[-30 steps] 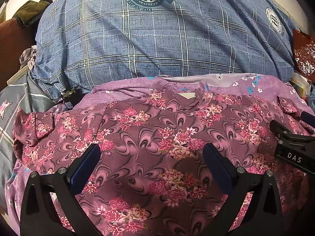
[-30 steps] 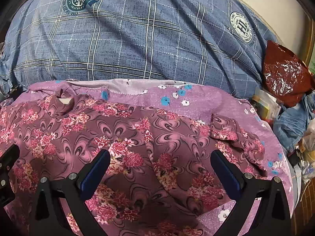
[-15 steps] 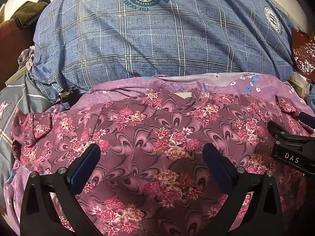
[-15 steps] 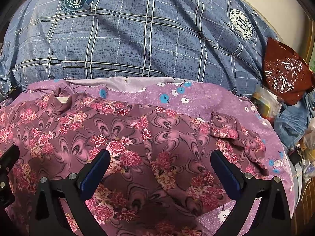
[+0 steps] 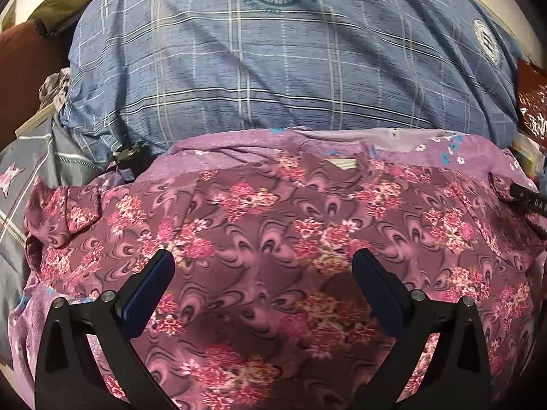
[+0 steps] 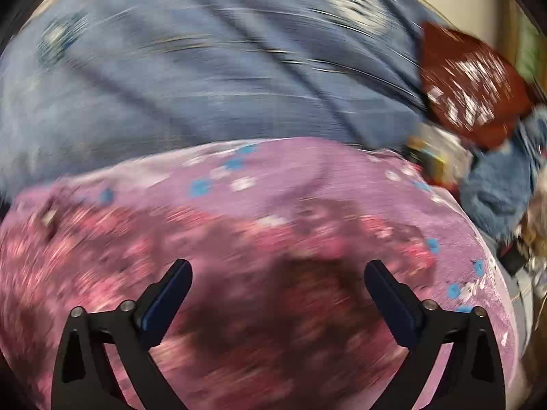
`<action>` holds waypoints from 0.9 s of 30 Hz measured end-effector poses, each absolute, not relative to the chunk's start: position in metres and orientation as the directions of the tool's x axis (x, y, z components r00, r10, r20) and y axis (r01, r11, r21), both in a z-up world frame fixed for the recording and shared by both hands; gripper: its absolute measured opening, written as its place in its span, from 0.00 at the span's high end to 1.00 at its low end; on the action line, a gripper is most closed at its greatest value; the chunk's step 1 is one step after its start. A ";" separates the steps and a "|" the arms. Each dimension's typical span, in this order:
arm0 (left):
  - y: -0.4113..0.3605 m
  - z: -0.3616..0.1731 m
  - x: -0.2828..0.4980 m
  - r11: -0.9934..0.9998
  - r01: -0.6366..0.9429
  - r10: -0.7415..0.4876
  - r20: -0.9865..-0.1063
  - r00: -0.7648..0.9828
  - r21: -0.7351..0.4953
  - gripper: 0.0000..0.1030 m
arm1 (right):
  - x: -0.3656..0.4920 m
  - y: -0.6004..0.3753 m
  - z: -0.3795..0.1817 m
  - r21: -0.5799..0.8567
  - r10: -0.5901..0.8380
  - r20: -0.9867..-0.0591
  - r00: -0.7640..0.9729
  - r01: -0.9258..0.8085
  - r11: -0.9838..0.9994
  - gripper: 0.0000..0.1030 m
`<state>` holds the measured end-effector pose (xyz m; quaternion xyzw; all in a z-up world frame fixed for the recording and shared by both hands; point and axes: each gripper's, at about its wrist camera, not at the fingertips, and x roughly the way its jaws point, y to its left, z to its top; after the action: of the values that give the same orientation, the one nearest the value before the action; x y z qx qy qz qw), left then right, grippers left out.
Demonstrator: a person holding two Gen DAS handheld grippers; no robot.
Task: Fold small clothes
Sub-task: 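Grasp the floral garment edge with the right gripper and lift it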
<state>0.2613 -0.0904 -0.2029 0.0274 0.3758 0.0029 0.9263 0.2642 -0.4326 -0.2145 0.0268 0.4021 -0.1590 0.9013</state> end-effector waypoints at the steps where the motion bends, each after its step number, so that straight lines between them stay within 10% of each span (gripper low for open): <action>1: -0.089 -0.203 0.262 0.999 0.012 0.025 -0.698 0.716 0.048 0.00 | 0.268 -0.455 -0.220 -0.044 -0.249 -0.748 0.615 0.329 0.943 0.09; 7: -0.087 -0.203 0.262 0.999 0.013 0.024 -0.699 0.715 0.048 0.00 | 0.288 -0.506 -0.258 0.002 -0.199 -0.813 0.547 0.343 0.939 0.27; 10: -0.084 -0.201 0.262 0.999 0.009 0.027 -0.695 0.718 0.049 0.00 | 0.289 -0.509 -0.251 0.081 -0.143 -0.811 0.568 0.351 0.933 0.89; 16: -0.071 -0.195 0.262 0.999 -0.024 0.035 -0.689 0.724 0.026 0.00 | 0.281 -0.500 -0.228 0.114 -0.128 -0.790 0.600 0.348 0.931 0.90; 27: -0.005 -0.177 0.253 0.984 -0.179 0.133 -0.658 0.741 -0.002 0.00 | 0.263 -0.392 -0.150 0.648 0.503 -0.489 0.712 -0.089 0.756 0.90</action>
<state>0.2527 -0.0051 -0.1771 -0.0325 0.3501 0.0837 0.9324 0.2630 -0.3917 -0.1498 0.3051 0.3391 0.1696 0.8736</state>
